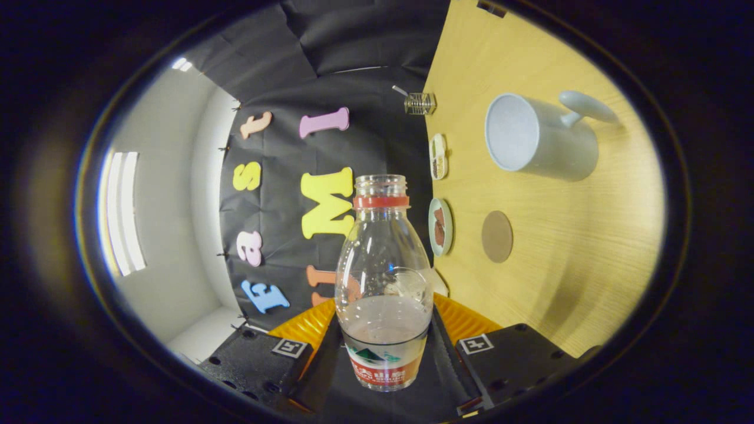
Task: Take the bottle from table, then pour the juice into the cup, finally place the bottle on the coaster
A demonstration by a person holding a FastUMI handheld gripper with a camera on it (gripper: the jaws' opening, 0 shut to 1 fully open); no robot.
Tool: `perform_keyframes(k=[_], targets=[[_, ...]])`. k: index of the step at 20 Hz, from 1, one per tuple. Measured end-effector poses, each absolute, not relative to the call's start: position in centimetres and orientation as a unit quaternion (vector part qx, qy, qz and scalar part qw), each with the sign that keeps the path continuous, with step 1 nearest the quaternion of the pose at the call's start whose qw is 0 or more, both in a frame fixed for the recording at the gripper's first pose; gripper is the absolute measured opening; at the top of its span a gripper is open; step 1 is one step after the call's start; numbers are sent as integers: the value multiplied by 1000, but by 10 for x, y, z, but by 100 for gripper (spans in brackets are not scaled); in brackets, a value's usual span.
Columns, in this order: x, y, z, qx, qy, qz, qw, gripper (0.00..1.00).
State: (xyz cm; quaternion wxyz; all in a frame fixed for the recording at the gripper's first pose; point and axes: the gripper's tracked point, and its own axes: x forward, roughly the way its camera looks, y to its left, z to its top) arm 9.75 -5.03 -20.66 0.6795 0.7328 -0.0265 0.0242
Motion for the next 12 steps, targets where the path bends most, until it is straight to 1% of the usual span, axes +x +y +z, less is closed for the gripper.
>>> perform_keyframes(k=[5,9,12], targets=[[98,-58,-208,749,-28,22,662,79],[102,-68,-211,771,-34,19,636,79],[103,-68,-215,776,-31,14,630,79]])
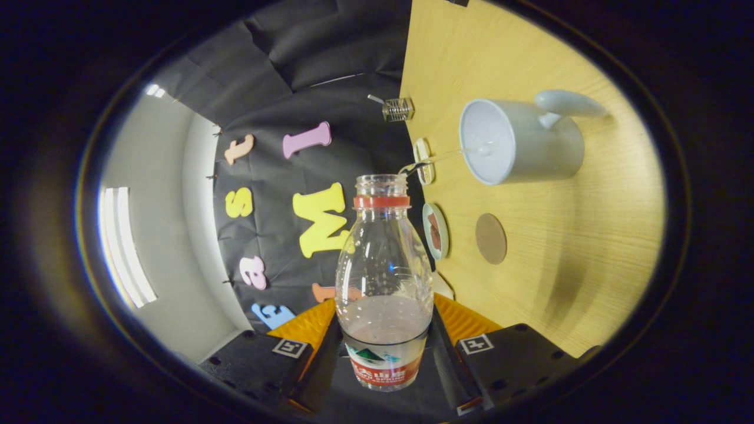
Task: Take the bottle from table, then pour the juice into the cup, finally place the bottle on the coaster
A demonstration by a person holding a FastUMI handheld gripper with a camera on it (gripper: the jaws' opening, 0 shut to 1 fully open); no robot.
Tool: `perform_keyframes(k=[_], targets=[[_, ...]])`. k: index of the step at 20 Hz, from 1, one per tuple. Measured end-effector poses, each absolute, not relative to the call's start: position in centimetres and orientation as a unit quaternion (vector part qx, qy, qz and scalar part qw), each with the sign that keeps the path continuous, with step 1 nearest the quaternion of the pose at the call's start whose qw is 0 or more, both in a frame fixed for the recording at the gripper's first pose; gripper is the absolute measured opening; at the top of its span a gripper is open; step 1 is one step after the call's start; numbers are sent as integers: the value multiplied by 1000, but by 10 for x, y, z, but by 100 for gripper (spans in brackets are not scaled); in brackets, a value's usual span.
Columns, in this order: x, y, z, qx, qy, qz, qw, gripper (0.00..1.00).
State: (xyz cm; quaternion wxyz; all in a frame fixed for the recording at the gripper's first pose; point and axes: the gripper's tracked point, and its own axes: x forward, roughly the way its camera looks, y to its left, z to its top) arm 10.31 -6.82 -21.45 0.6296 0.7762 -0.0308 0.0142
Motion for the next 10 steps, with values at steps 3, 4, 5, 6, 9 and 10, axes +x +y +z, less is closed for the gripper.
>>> perform_keyframes(k=[3,4,5,6,9,10], targets=[[102,-69,-211,779,-30,18,626,79],[102,-70,-210,778,-30,18,627,79],[102,-68,-210,777,-29,17,629,79],[103,-68,-209,774,-29,17,632,79],[103,-63,-209,775,-21,20,631,79],[106,-63,-206,779,-20,24,626,79]])
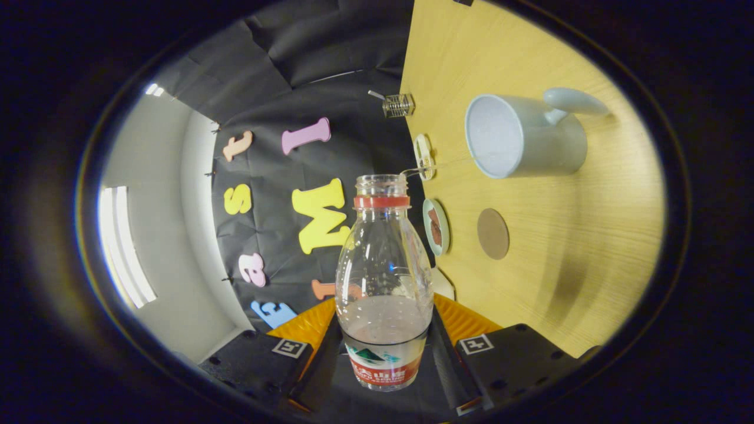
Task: Take the bottle from table, then pour the juice into the cup, finally place the bottle on the coaster
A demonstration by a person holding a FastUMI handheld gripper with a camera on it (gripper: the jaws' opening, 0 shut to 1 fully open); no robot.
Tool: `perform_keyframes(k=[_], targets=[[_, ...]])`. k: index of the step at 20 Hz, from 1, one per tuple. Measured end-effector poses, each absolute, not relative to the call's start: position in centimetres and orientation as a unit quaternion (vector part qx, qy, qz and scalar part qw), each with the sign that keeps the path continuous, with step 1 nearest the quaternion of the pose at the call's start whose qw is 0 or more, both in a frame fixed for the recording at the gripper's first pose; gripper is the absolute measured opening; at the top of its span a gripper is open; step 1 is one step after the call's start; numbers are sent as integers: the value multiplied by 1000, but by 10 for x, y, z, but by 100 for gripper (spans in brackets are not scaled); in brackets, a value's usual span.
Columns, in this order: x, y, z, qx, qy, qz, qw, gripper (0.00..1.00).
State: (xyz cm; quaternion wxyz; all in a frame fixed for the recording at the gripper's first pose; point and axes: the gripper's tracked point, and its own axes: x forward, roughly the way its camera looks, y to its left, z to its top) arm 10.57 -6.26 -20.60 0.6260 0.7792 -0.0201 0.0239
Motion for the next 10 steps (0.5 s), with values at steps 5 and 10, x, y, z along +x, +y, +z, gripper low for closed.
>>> perform_keyframes(k=[5,10], targets=[[109,-63,-195,790,-17,30,613,79],[112,-75,-190,805,-21,30,592,79]])
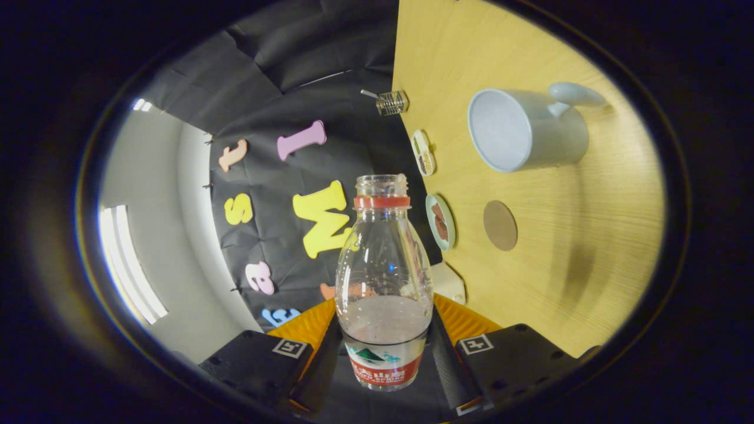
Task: Take the bottle from table, then pour the juice into the cup, finally place the bottle on the coaster
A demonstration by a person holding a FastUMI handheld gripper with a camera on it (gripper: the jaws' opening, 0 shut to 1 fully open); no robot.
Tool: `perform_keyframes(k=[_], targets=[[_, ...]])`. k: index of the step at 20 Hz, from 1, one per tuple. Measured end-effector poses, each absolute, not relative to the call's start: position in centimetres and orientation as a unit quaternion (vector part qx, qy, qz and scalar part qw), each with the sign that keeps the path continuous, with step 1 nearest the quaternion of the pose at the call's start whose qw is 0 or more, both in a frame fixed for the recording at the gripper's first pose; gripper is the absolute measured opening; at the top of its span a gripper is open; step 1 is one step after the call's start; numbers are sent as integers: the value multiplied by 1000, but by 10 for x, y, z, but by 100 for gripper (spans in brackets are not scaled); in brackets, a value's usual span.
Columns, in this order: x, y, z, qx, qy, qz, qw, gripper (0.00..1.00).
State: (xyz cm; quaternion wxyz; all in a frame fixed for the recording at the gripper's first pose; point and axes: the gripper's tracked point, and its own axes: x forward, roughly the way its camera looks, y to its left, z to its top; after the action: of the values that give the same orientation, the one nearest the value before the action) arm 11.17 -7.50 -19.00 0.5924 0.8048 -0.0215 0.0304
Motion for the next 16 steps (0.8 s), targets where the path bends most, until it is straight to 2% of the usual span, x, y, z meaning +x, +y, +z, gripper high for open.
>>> perform_keyframes(k=[16], targets=[[110,-84,-177,847,-26,40,530,78]])
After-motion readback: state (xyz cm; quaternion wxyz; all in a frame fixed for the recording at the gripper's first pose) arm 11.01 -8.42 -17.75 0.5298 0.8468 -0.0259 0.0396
